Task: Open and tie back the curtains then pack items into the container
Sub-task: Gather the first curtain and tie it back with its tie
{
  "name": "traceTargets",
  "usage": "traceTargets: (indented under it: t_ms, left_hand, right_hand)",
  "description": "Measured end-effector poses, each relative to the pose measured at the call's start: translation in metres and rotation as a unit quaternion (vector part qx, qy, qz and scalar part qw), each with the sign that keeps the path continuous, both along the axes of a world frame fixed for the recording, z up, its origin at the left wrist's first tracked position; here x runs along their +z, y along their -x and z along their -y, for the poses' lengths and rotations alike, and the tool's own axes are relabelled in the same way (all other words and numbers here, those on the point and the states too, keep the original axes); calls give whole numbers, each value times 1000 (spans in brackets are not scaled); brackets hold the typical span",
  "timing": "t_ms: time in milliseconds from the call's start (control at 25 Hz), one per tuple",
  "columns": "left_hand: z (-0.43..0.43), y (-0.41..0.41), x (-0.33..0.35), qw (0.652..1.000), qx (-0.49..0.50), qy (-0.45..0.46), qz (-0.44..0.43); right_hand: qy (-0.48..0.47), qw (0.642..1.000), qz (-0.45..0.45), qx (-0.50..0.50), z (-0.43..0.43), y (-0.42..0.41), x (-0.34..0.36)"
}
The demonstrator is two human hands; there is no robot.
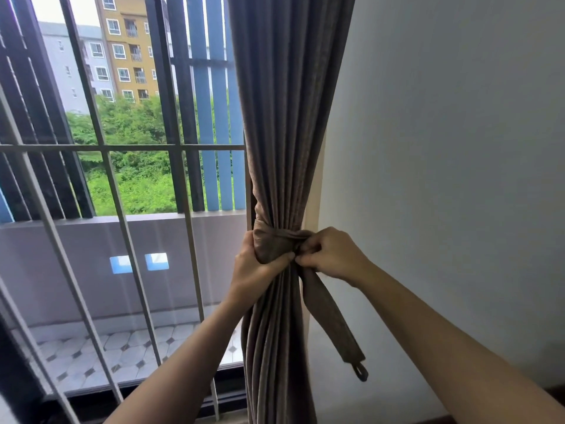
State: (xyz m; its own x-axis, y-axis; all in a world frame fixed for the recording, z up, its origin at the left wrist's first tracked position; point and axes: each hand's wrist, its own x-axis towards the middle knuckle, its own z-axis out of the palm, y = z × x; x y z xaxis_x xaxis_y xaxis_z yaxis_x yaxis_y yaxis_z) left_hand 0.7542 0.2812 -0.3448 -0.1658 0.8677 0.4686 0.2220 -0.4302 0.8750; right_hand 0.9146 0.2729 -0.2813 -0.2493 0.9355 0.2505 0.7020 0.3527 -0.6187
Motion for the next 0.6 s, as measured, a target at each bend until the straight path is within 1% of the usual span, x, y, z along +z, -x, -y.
traceTargets:
  t_ms: [80, 160, 200, 280, 320, 360, 400, 480, 560, 600]
  left_hand:
    - [4, 5, -9, 999, -35, -5, 5]
    - [11, 7, -20, 999, -45, -15, -11]
    - [16, 6, -24, 999, -23, -31, -21]
    - [27, 3, -33, 990, 93, -96, -47]
    - [33, 2, -35, 977, 151, -127, -79]
    - [40, -1, -35, 965, 185, -137, -128]
    - [47, -4, -33, 955, 192, -123, -191]
    - [57, -12, -26, 925, 198, -55, -321]
    - [63, -17, -16, 891, 216, 15, -399]
    - [63, -19, -11, 884, 215, 42, -413]
  right_hand:
    - [98, 991, -92, 0, -3, 0, 7]
    - [184, 969, -165, 9, -4, 3, 12]
    - [202, 963, -177, 7, -5, 5, 13]
    - [201, 964, -173, -3, -7, 9, 14]
    - [192, 967, -169, -6, -8, 12, 14]
    - [183, 969, -165, -9, -10, 14, 13]
    - [177, 970, -164, -13, -11, 17, 12]
    - [167, 972, -163, -20, -13, 20, 10]
    - [157, 973, -164, -29, -15, 23, 8]
    - [153, 973, -168, -33, -16, 25, 6]
